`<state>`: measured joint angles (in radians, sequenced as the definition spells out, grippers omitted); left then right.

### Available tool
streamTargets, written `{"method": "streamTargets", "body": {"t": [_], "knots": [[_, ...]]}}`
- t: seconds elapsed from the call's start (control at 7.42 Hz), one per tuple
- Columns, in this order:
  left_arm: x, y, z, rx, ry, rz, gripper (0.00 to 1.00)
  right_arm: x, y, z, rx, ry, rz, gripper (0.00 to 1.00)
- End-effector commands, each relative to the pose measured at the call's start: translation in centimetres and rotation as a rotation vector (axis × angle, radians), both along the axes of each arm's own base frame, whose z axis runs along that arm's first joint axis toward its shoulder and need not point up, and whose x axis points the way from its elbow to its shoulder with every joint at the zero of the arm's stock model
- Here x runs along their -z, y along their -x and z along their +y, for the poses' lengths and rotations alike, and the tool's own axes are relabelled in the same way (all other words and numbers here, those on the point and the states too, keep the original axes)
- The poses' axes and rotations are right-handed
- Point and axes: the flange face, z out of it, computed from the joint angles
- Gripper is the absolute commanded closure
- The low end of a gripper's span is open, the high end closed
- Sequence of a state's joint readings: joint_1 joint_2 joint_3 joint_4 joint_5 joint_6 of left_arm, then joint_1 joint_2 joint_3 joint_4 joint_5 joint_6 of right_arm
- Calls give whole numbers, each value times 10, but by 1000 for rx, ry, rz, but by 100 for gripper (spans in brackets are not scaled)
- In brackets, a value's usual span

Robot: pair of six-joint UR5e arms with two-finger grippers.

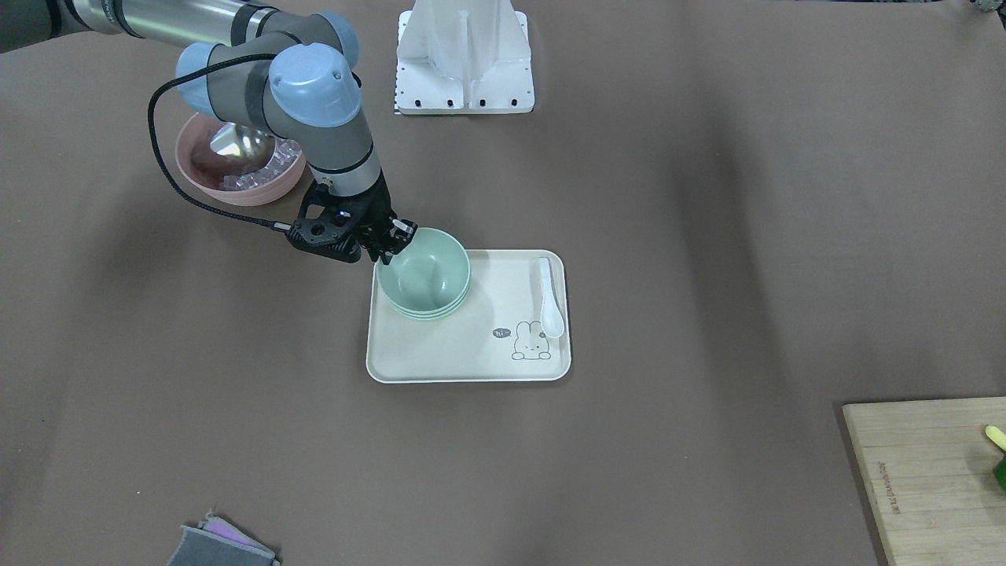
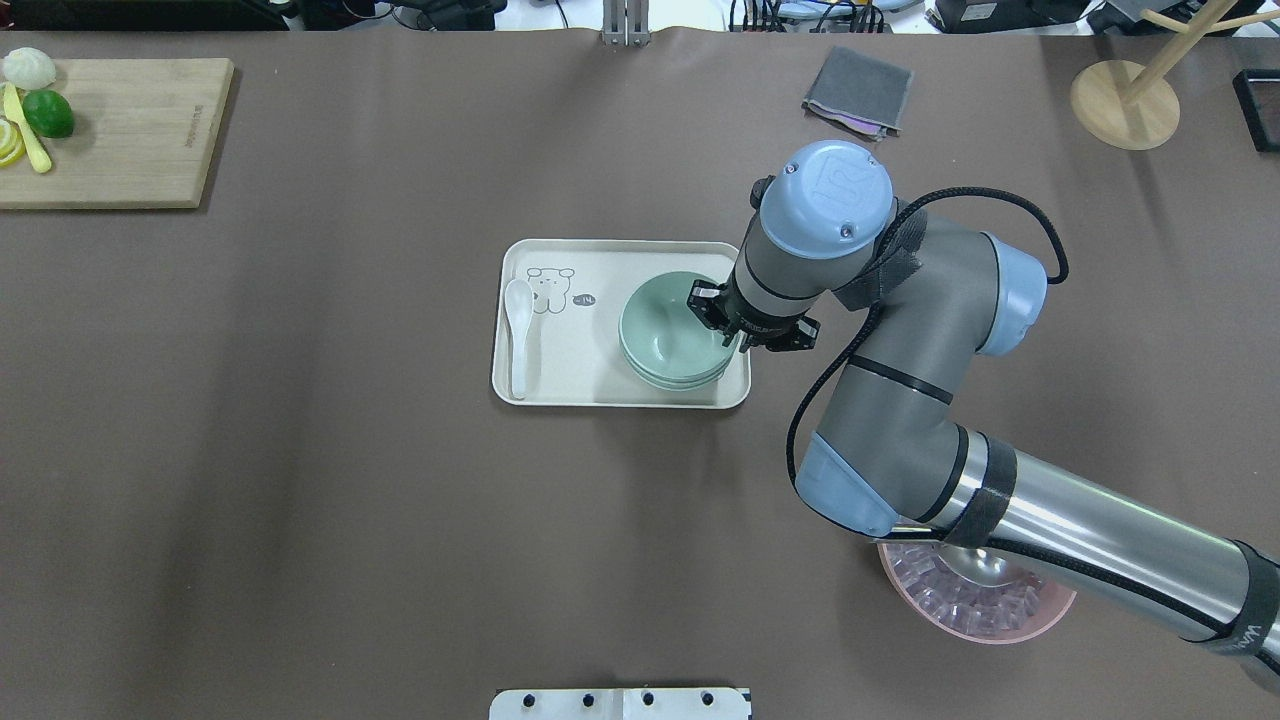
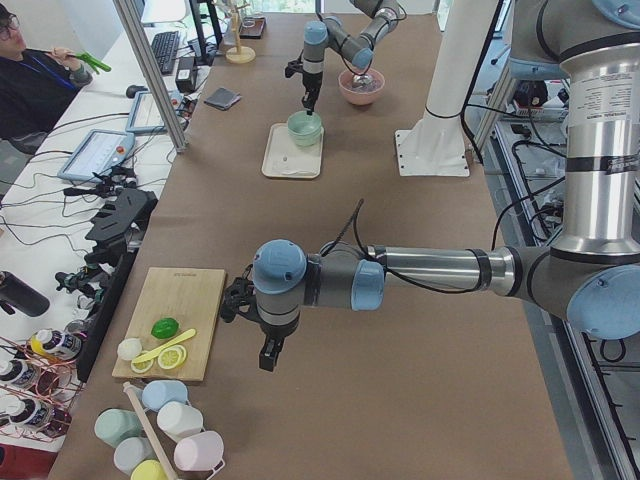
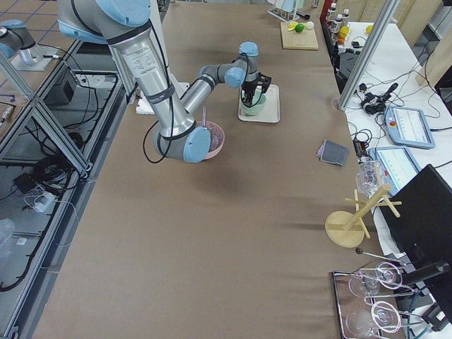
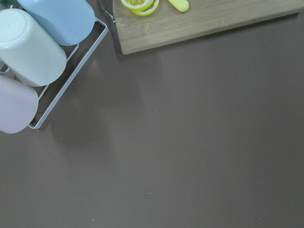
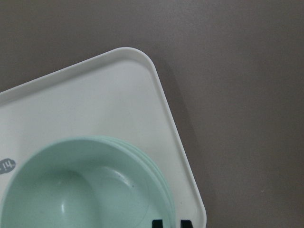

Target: Stack green bowls together

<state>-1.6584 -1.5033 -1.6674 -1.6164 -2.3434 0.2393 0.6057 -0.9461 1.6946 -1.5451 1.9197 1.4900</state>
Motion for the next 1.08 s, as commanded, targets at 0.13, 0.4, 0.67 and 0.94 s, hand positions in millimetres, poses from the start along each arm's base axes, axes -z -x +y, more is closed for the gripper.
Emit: {"method": "streamTargets", "body": {"t": [0.13, 0.4, 0.67, 0.94], "knots": [[0, 0, 0, 0, 1, 1, 2, 6, -8, -5, 5, -23, -9, 0], [0, 1, 0, 1, 1, 1, 2, 4, -33, -27, 12, -49, -8, 0], [-1, 0, 1, 1, 4, 2, 2, -34, -72, -56, 96, -112, 61, 0], [-2, 0, 1, 6, 10, 3, 2, -87, -155, -94, 194, -158, 67, 0]]}}
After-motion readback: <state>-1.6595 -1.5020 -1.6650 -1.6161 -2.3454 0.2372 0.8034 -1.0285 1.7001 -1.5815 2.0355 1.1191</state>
